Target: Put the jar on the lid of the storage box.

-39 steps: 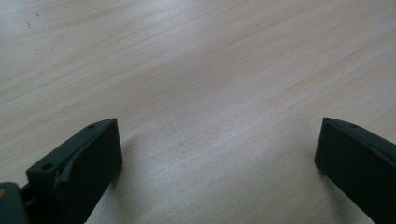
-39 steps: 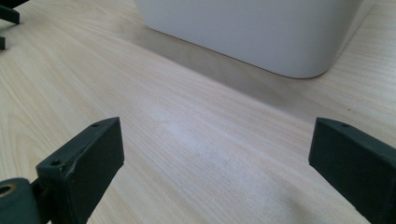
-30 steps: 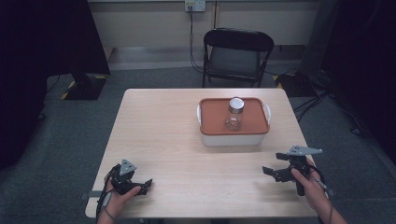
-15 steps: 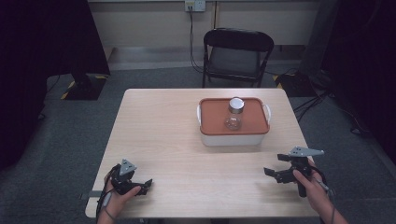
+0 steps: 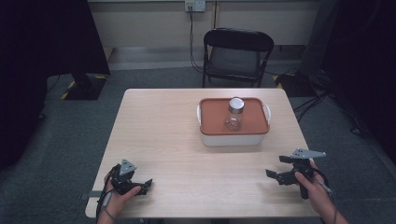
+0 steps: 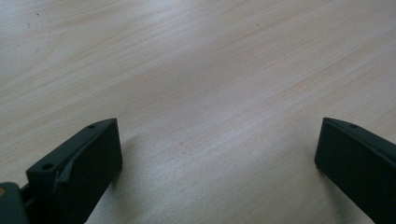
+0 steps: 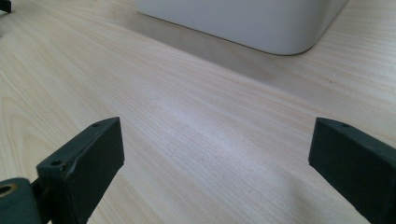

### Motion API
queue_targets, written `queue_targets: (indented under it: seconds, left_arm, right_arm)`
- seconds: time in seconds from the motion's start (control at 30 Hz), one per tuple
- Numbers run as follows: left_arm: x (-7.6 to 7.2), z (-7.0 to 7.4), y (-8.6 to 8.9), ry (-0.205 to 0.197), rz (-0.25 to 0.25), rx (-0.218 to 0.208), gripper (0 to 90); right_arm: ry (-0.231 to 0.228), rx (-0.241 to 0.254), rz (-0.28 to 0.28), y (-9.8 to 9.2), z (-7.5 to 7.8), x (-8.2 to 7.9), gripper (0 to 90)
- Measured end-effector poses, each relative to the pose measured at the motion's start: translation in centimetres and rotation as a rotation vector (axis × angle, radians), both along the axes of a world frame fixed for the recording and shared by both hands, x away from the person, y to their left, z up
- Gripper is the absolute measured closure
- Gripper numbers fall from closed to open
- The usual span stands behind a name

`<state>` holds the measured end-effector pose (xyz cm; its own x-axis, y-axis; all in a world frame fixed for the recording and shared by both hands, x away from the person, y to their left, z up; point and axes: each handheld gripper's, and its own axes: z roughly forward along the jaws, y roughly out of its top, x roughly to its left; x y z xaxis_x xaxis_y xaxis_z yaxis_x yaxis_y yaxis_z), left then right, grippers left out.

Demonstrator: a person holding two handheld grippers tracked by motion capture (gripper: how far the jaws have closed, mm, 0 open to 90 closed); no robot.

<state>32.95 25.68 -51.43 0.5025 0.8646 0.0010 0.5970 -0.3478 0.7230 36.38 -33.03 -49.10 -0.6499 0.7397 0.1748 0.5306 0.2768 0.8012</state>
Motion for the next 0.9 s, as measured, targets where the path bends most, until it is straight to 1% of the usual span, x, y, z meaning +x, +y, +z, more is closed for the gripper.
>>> queue_targets:
  seconds: [0.5,0.9]
  left_arm:
    - [0.0,0.0,0.0,0.000,0.000,0.000,0.5]
    - [0.0,0.0,0.0,0.000,0.000,0.000,0.5]
  right_arm:
    - [0.011,-0.003,-0.008,-0.7,-0.7,-0.5,2.2]
    - [0.013,-0.007,-0.012,-1.1,-0.9,-0.8,2.2]
